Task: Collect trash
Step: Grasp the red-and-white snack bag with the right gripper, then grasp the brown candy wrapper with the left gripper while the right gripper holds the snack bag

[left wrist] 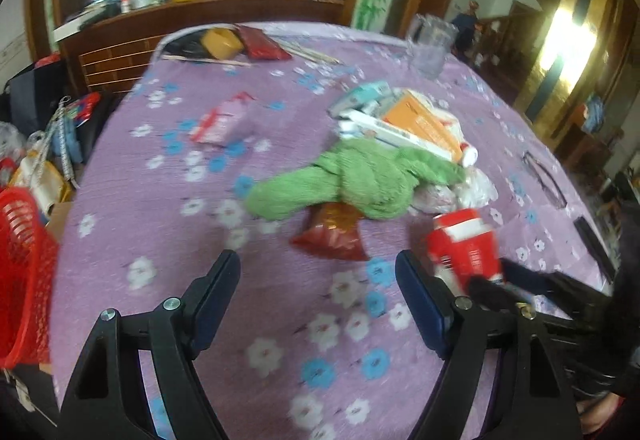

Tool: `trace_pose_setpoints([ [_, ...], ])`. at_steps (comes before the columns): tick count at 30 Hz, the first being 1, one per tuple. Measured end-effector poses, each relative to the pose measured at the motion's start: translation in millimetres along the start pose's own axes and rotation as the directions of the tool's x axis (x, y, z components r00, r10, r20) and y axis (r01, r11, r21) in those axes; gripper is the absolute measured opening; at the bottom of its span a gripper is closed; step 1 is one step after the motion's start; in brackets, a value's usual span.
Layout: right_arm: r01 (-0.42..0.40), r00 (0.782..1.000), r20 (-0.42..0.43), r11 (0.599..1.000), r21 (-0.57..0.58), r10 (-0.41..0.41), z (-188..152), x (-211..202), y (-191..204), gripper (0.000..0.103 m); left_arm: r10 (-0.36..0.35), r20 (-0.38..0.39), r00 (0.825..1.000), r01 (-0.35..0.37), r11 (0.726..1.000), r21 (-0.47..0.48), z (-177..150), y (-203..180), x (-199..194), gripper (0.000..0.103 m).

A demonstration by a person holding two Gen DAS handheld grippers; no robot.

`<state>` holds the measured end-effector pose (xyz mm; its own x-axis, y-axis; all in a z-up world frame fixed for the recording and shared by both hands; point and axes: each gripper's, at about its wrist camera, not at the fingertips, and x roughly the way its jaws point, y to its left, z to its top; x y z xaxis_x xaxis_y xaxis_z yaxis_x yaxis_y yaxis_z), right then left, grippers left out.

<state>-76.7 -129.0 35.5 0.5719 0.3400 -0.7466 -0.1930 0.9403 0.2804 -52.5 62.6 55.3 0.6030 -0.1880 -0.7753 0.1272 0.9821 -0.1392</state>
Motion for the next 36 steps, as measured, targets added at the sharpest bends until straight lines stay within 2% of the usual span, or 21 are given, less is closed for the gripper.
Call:
trace_pose_setpoints([
  [2, 0.008, 1.0, 0.02, 1.0, 0.019, -0.008, -1, -9, -9, 0.056, 0.015, -0.026, 1.0, -0.015, 1.0, 0.005, 3, -5, 14, 0.077],
  [4, 0.012, 0.999, 0.037, 0.999, 0.033, -0.013, -3, -17, -17, 0.057, 0.022, -0.043, 0.999, -0.021, 1.0, 0.009, 6, -9, 25, 0.063],
  [7, 0.008, 0.999, 0.05, 0.999, 0.05, -0.011, -6, -24, -27, 0.057, 0.029, -0.067, 0.997, -0.028, 1.0, 0.008, 11, -9, 39, 0.051],
  [10, -0.002, 0.999, 0.053, 0.998, 0.063, -0.002, -9, -27, -31, 0.057, 0.041, -0.072, 0.997, -0.04, 0.999, 0.005, 11, -8, 47, 0.048],
  [14, -0.013, 0.998, 0.059, 0.998, 0.068, 0.009, -11, -28, -32, 0.057, 0.057, -0.041, 0.998, -0.057, 0.998, 0.018, 5, -8, 43, 0.045],
  [22, -0.032, 0.998, 0.061, 0.999, 0.044, 0.029, -16, -32, -23, 0.057, 0.021, 0.013, 1.0, -0.021, 1.0, 0.011, -32, -6, 3, 0.045],
  [29, -0.045, 0.998, 0.054, 0.999, 0.003, 0.045, -17, -29, -4, 0.057, 0.084, 0.123, 0.989, -0.089, 0.995, 0.038, -50, -4, -32, 0.045],
  [36, -0.045, 0.998, 0.052, 0.998, -0.033, 0.046, -19, -29, 13, 0.057, 0.099, 0.137, 0.986, -0.101, 0.995, 0.013, -56, 8, -40, 0.045],
])
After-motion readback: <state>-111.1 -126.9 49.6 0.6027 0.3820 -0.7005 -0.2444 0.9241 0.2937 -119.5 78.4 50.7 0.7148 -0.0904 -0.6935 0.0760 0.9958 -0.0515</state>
